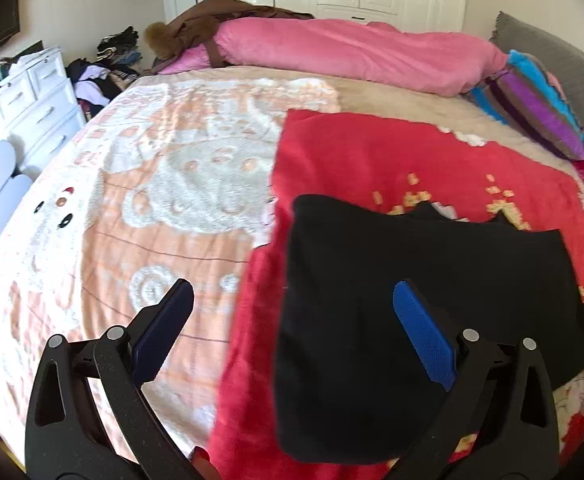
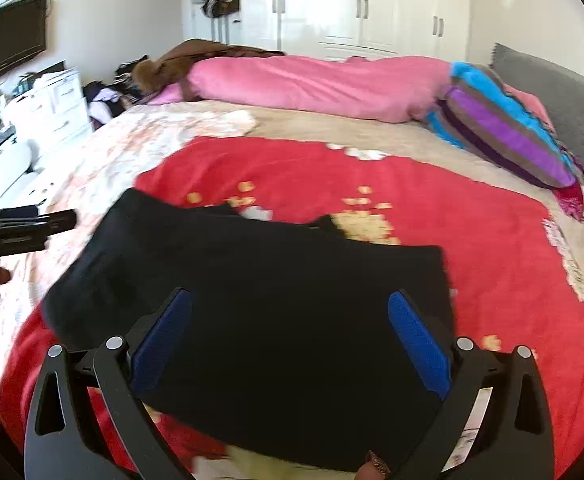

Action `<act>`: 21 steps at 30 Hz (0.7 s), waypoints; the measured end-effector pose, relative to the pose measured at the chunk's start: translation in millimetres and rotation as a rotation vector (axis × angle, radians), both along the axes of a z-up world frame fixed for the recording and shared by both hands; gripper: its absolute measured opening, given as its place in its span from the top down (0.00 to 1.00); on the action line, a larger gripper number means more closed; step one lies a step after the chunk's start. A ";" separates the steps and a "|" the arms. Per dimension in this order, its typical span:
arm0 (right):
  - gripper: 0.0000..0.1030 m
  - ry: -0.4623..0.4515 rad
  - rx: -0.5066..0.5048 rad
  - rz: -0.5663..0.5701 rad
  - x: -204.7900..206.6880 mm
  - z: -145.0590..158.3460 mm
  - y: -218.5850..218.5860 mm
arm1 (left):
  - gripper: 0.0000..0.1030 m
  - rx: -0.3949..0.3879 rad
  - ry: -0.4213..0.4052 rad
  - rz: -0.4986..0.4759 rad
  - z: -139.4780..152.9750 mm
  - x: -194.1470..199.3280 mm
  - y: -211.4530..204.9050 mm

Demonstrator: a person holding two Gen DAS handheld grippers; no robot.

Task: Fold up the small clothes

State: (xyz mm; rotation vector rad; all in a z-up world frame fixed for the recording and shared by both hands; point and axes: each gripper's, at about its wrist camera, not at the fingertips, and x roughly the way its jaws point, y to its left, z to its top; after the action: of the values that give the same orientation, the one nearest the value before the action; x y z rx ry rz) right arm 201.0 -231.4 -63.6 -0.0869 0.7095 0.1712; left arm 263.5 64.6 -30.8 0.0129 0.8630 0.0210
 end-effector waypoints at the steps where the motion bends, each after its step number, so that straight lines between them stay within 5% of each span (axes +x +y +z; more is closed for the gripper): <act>1: 0.04 0.002 -0.001 0.014 -0.7 -0.8 8.0 | 0.09 0.006 0.013 0.007 -3.2 2.7 3.3; 11: 0.04 0.056 -0.016 0.151 -10.1 -24.4 87.2 | 0.09 -0.052 0.088 0.067 -25.1 18.9 36.2; 21: 0.04 0.068 -0.144 0.373 -32.3 -63.6 166.8 | 0.10 -0.279 0.135 0.114 -37.1 41.3 72.2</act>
State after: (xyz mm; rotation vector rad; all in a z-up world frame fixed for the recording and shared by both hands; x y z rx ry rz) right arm 168.7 -64.6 -127.2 -0.3536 0.7688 0.4814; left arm 304.8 136.8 -67.9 -0.2994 0.9945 0.0070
